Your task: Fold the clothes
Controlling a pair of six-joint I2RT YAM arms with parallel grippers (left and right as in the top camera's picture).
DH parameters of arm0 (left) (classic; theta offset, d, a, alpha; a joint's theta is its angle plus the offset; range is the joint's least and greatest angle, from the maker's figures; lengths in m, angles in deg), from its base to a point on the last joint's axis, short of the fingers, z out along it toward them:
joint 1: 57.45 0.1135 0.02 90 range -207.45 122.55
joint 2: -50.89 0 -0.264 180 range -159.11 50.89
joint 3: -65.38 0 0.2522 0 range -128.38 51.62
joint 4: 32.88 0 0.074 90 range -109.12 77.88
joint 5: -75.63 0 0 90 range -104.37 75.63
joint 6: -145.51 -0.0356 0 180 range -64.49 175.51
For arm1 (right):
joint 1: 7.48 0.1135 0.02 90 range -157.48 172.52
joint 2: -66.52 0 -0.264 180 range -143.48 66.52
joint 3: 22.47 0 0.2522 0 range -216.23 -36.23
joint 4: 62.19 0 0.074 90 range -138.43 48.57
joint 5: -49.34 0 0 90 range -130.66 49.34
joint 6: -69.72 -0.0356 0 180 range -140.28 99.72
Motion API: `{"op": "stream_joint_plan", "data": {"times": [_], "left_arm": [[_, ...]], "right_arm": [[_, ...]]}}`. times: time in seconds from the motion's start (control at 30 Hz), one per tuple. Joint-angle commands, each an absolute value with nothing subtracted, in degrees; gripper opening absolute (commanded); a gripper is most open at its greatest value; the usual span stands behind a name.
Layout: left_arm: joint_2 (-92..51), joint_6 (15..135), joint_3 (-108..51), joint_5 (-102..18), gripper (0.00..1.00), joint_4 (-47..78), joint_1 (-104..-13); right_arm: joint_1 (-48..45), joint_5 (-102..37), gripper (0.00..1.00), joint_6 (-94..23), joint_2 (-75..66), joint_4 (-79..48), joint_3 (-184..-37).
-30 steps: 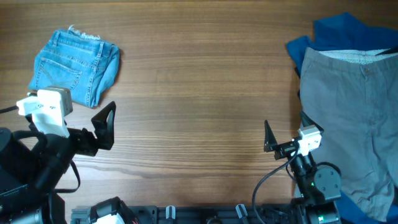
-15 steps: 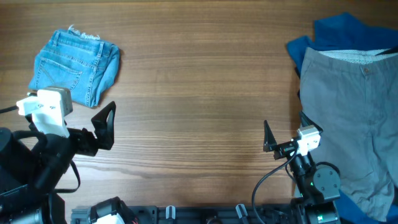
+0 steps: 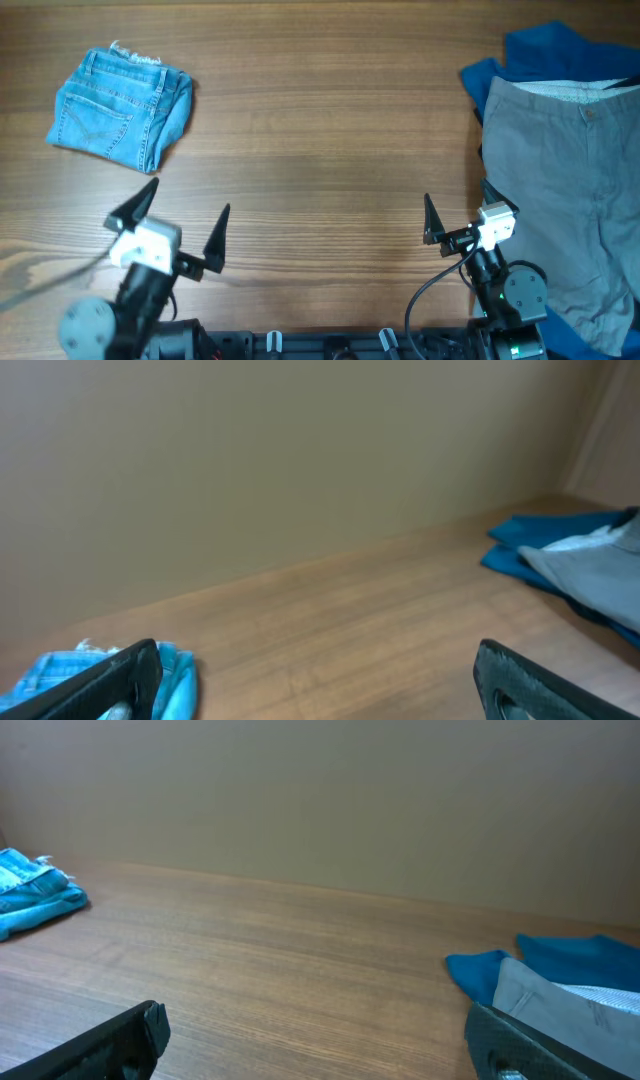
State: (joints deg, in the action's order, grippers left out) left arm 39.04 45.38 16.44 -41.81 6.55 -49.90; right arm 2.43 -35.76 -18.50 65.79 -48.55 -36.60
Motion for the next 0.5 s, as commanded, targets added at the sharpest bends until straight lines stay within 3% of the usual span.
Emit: {"op": "stream_joint_plan", "data": {"times": [0.0, 0.23, 0.47], "left_arm": [[50.9, 48.8, 27.1, -41.8, 0.99, 2.8, -50.3], [50.7, 50.4, 49.5, -46.3, 1.00, -19.9, -51.0], [50.7, 50.4, 51.3, -46.5, 1.00, -16.8, -51.0]], "right_arm": [[2.2, -35.1, 1.00, -18.9, 66.3, -48.9, -36.5], [2.2, -35.1, 1.00, -18.9, 66.3, -48.9, -36.5], [2.2, -35.1, 0.99, -18.9, 66.3, -48.8, -36.5]]}}
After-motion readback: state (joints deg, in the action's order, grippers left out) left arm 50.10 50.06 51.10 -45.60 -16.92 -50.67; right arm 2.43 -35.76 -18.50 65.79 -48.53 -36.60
